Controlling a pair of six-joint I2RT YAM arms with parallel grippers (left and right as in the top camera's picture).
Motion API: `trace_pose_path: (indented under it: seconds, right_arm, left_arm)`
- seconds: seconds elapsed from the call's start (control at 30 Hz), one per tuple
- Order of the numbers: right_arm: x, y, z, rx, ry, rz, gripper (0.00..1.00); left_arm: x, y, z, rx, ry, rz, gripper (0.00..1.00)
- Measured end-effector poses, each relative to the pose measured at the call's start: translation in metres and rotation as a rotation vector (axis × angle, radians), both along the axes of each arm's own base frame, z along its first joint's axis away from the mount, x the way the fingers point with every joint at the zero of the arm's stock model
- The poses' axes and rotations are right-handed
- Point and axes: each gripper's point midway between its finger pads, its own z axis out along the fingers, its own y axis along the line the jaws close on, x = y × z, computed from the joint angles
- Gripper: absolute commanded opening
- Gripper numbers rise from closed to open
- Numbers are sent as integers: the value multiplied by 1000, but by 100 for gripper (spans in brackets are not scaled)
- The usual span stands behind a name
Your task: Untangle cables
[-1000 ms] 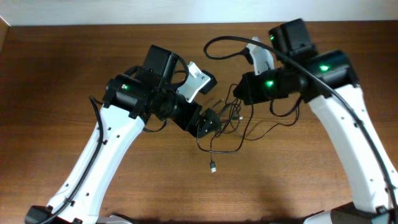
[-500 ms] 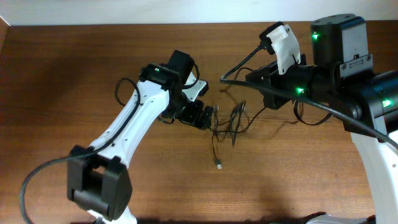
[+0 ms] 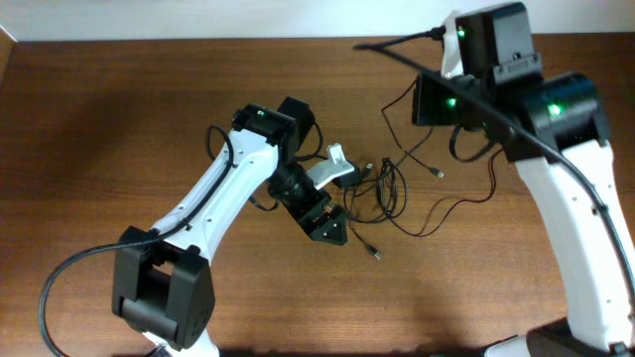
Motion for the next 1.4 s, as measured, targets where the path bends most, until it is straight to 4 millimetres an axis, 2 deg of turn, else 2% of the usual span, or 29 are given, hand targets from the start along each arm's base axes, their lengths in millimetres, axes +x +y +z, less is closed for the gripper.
trace_pose_path:
  seconds: [0.07,0.13,0.17,0.27,0.33,0.37,0.43,0.57,0.63,0.67,0.73,0.8,0.93,1.03,1.1,1.17,1.27,1.3,1.4]
  right_arm:
    - [13,-24,-10,6,29,-114,4]
    - [14,-50,-14,21,62,-193,4]
    - [9,-53,-17,33,90,-188,4]
    - [-6,-39,-23,65,154,-42,4]
    - [-15,-28,-18,98,157,31,4]
    - [-20,-26,-13,111,147,48,4]
    - [-40,-23,17,143,66,87,4]
    - [-84,-29,71,172,-96,111,4]
    - [-97,-34,80,163,-127,104,4]
    - [-103,-36,78,156,-114,99,4]
    - [-107,-37,78,153,-109,95,4]
    - [-114,-41,87,147,-151,87,4]
    - [-143,-58,149,140,-437,47,4]
    - [-156,-84,185,93,-609,-61,4]
    - [-158,-115,208,24,-721,-219,4]
    - [-152,-136,210,-43,-731,-336,4]
    - [-137,-170,202,-179,-693,-527,4]
    - [-131,-186,201,-247,-685,-624,4]
    - [-112,-221,213,-468,-697,-837,4]
  left_arm:
    - [0,0,0,-2,-3,-4,99]
    - [2,-1,0,-7,-13,-8,99]
    - [4,-2,-1,-12,-26,-8,99]
    - [29,-4,-8,21,-104,66,99]
    - [54,3,-15,104,-146,203,99]
    - [62,9,-17,138,-148,266,99]
    - [79,31,-21,209,-125,433,99]
    - [100,67,-22,244,-69,641,99]
    - [102,71,-20,221,-53,655,99]
    - [102,70,-20,215,-50,654,99]
    - [101,67,-19,206,-44,650,99]
    - [101,67,-19,205,-45,650,99]
    - [101,67,-19,205,-44,650,99]
    - [101,67,-19,205,-44,650,99]
    - [101,67,-19,205,-44,650,99]
    - [101,67,-19,205,-45,650,99]
    - [101,67,-19,205,-46,647,99]
    - [101,67,-19,205,-46,647,99]
    - [101,67,-19,204,-46,647,99]
